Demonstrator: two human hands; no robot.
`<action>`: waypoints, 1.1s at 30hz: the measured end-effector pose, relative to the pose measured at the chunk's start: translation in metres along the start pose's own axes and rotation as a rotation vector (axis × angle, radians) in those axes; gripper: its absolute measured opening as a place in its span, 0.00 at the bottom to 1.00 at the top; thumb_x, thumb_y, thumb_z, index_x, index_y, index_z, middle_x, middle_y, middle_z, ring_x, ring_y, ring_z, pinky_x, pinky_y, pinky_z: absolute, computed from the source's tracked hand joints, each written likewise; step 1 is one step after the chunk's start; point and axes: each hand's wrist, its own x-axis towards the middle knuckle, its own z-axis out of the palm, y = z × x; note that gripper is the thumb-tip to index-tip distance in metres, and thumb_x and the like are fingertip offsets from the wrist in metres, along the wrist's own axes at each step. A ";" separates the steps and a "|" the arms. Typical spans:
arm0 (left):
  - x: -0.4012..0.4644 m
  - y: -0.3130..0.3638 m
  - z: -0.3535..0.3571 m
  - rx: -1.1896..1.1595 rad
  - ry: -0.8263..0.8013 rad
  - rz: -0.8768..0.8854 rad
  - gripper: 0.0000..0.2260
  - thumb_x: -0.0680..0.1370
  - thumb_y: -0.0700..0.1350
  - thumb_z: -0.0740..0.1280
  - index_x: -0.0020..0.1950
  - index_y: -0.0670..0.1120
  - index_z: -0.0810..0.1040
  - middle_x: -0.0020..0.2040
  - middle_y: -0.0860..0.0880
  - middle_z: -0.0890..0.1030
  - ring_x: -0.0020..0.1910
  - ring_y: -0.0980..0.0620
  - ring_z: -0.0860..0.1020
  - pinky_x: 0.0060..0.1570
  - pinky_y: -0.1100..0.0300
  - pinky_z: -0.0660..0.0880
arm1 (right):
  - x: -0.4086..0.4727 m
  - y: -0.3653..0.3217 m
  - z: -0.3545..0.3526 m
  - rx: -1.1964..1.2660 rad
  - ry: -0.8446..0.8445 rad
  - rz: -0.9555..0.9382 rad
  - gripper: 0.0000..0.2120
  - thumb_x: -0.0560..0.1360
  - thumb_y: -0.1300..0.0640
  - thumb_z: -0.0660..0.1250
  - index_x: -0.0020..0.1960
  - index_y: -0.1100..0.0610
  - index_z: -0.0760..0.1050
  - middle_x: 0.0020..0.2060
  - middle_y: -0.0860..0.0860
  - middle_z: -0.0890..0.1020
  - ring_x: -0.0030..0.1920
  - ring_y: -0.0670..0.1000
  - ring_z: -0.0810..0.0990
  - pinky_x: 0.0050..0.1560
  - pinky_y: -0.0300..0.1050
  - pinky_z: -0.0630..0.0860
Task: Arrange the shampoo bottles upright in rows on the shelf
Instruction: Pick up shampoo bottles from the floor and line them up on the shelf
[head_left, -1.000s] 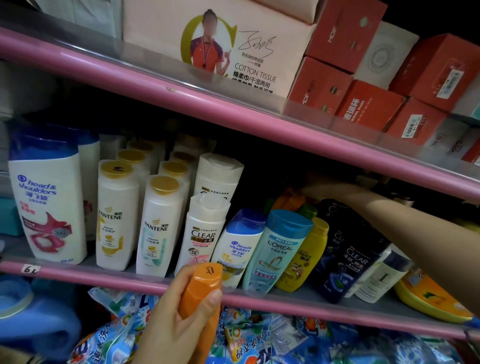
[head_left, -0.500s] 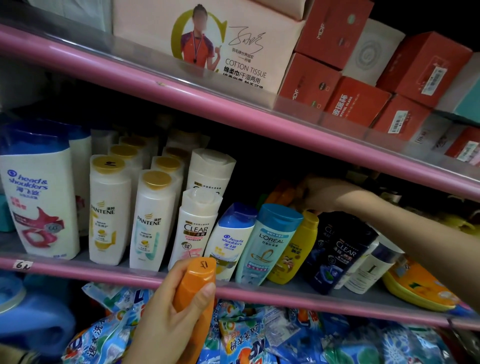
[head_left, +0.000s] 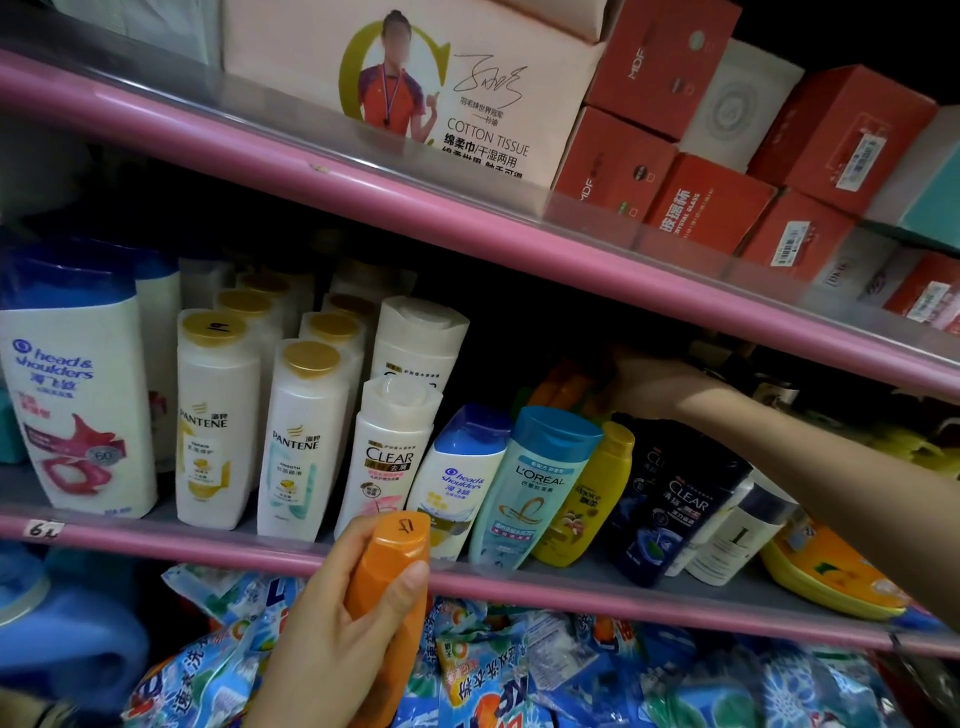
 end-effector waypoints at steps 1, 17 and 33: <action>0.000 0.000 0.000 0.003 -0.002 0.000 0.15 0.65 0.64 0.65 0.49 0.79 0.67 0.46 0.68 0.79 0.42 0.66 0.80 0.43 0.57 0.76 | 0.000 0.000 0.000 0.006 -0.002 0.000 0.21 0.72 0.56 0.70 0.64 0.57 0.73 0.58 0.54 0.79 0.57 0.54 0.77 0.58 0.50 0.76; 0.001 -0.008 0.003 0.021 -0.008 -0.003 0.16 0.66 0.65 0.65 0.51 0.78 0.67 0.47 0.69 0.78 0.43 0.63 0.81 0.43 0.58 0.77 | 0.004 0.002 0.002 -0.009 0.026 -0.018 0.24 0.72 0.52 0.71 0.66 0.55 0.71 0.60 0.54 0.78 0.58 0.53 0.76 0.54 0.43 0.73; 0.001 -0.010 0.005 0.015 -0.013 0.014 0.15 0.67 0.61 0.66 0.51 0.76 0.69 0.46 0.68 0.79 0.42 0.64 0.81 0.41 0.59 0.76 | -0.080 0.031 0.072 0.487 0.076 0.026 0.23 0.73 0.47 0.69 0.64 0.53 0.67 0.50 0.48 0.80 0.48 0.47 0.81 0.50 0.47 0.80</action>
